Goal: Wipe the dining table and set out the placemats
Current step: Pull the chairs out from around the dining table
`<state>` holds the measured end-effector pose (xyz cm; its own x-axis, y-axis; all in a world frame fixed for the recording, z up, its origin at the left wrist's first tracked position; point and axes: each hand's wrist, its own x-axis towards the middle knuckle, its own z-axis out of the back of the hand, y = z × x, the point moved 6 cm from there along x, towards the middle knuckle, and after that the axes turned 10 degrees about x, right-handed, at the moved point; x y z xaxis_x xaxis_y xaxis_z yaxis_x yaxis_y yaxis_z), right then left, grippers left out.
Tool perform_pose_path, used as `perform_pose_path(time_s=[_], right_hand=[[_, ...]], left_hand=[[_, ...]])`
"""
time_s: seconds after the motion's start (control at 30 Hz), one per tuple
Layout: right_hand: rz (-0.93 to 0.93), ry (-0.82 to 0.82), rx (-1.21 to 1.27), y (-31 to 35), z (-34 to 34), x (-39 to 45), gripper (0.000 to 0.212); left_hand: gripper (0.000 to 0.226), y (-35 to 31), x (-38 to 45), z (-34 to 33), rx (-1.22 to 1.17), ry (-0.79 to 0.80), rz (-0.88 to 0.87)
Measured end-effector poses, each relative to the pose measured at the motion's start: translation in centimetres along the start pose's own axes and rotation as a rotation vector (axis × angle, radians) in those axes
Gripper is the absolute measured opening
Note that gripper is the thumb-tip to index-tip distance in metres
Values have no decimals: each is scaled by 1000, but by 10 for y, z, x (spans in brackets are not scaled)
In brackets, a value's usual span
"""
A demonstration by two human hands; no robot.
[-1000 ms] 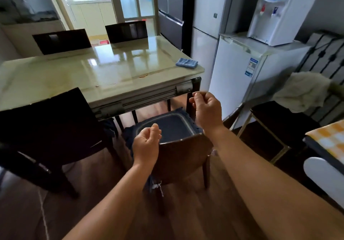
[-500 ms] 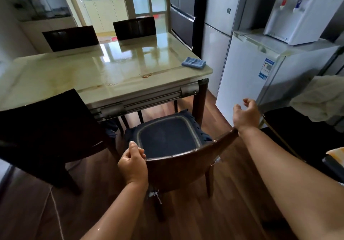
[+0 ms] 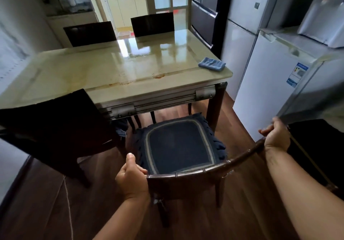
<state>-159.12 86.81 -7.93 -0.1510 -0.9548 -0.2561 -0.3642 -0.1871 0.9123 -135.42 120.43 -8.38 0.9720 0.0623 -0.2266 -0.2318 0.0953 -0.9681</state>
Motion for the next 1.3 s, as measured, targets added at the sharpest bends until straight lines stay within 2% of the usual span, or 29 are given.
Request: perform_pose_path(time_s=[0.1, 0.2, 0.27, 0.4, 0.57, 0.7, 0.8, 0.9, 1.03, 1.3], right_hand=[[27, 4, -75, 6, -11, 11, 41], [24, 76, -98, 9, -39, 23, 45], [-3, 119, -51, 10, -60, 29, 50], [-14, 134, 25, 16, -97, 38, 44], [-42, 148, 37, 18, -150, 52, 45], [-15, 159, 43, 20, -198, 62, 44], [-8, 146, 64, 19, -224, 63, 41], [38, 146, 16, 18, -245, 65, 50], [110, 178, -42, 13, -265, 64, 41], [18, 167, 57, -33, -294, 87, 34]], left_hand=[[52, -11, 6, -7, -15, -53, -26], [52, -27, 24, -18, -52, -112, -15], [53, -41, 37, -27, -70, -146, -2], [49, -69, 61, -46, -107, -227, -3], [42, -100, 108, -76, -284, -190, 11], [43, -128, 155, -100, -263, -173, -48], [41, -139, 180, -113, -257, -176, -26], [45, -150, 203, -128, -313, -155, -6], [52, -153, 225, -140, -300, -123, -19], [47, -129, 262, -162, -265, -145, 16]])
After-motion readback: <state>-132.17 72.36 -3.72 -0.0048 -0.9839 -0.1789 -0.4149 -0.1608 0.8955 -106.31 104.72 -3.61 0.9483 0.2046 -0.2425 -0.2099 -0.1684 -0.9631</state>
